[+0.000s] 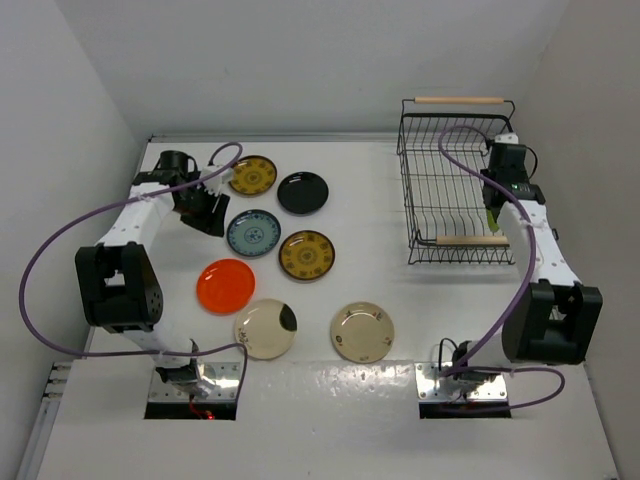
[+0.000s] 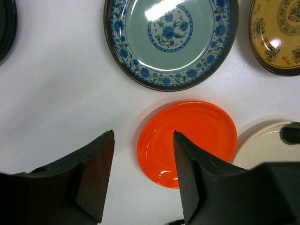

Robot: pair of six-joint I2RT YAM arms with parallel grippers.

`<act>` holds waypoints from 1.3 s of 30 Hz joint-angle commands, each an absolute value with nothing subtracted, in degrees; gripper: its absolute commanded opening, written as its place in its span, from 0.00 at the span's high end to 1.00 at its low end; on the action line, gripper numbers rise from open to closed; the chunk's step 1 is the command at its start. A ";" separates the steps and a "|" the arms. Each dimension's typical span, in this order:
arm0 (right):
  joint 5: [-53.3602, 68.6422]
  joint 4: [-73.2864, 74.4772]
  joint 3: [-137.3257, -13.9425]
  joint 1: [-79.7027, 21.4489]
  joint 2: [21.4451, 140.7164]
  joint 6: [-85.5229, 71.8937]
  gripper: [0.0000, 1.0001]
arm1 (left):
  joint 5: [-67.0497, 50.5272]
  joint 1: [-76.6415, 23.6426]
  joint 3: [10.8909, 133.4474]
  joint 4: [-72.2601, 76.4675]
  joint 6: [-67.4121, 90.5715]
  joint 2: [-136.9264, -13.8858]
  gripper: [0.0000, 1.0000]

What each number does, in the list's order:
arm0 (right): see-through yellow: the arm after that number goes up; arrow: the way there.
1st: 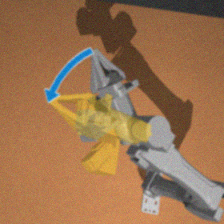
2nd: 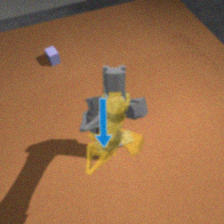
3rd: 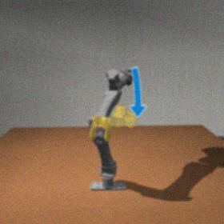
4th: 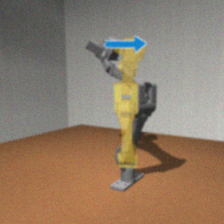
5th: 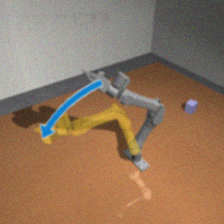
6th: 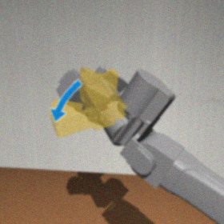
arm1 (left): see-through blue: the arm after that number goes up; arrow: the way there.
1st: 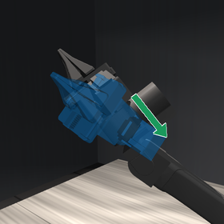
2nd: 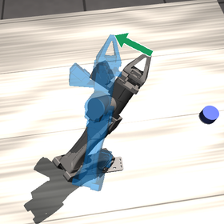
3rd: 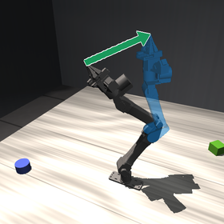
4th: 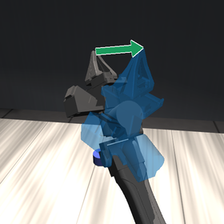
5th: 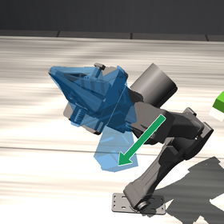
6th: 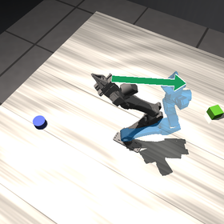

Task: Load the plates into the dish rack

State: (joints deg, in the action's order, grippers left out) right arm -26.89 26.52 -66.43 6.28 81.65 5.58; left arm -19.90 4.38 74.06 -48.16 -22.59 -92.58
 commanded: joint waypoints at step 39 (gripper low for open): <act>-14.33 -2.02 -55.20 17.49 83.49 20.83 1.00 | -18.19 5.10 72.16 -47.11 -24.70 -92.72 0.42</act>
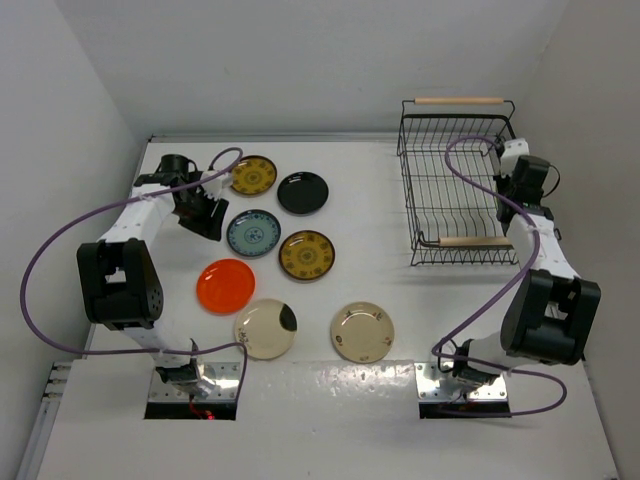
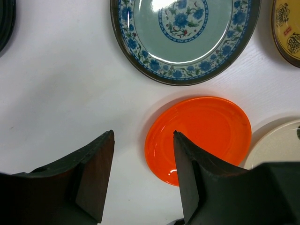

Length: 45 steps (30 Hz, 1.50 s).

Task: Load the plates into the dish rack

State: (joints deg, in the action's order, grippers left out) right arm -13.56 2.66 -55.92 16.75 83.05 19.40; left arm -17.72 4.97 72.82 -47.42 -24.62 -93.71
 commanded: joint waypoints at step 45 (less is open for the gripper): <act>-19.87 -0.18 -54.23 21.45 84.64 9.84 0.39 | -19.50 4.04 65.57 -53.96 -35.23 -89.30 0.30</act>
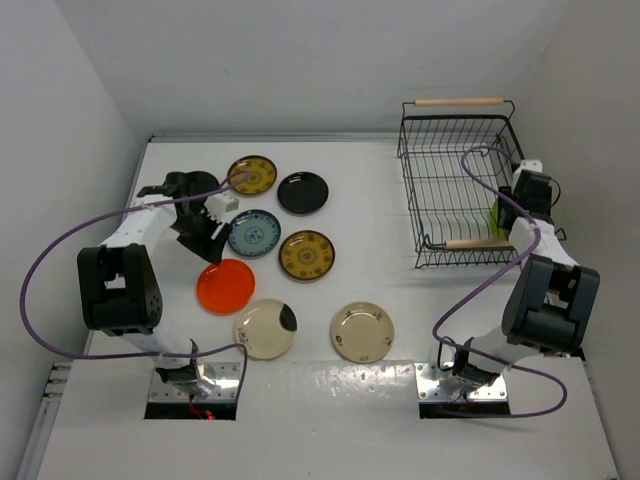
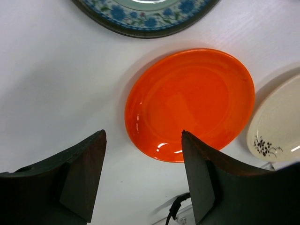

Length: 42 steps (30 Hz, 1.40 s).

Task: Load the plates into the dish rack

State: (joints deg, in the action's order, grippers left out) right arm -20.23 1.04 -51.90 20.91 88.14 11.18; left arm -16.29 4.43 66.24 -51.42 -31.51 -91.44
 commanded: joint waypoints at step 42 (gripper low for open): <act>1.41 10.46 -50.88 -8.86 79.80 -20.48 0.98 | -23.81 14.15 57.40 -49.04 -40.69 -99.58 0.27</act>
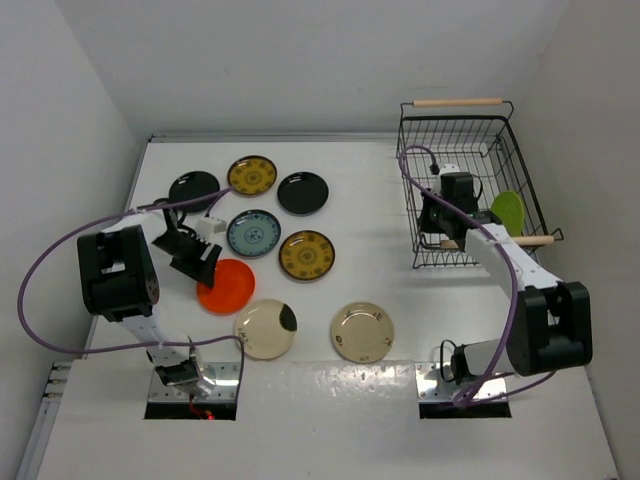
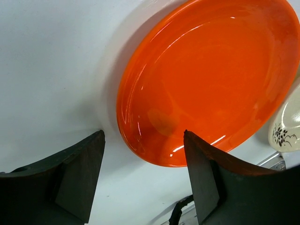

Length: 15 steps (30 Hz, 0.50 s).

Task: Load the plates into the dish rack

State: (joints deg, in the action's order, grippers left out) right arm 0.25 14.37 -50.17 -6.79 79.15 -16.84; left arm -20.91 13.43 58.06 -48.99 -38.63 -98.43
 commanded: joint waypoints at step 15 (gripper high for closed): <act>-2.55 11.07 -53.35 -10.28 78.31 -20.30 0.95 | -27.33 14.24 58.45 -49.04 -41.22 -104.06 0.58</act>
State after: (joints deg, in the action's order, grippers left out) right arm -1.52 12.23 -50.35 -9.63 80.36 -19.81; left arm -24.84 14.72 59.42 -49.47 -39.79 -101.16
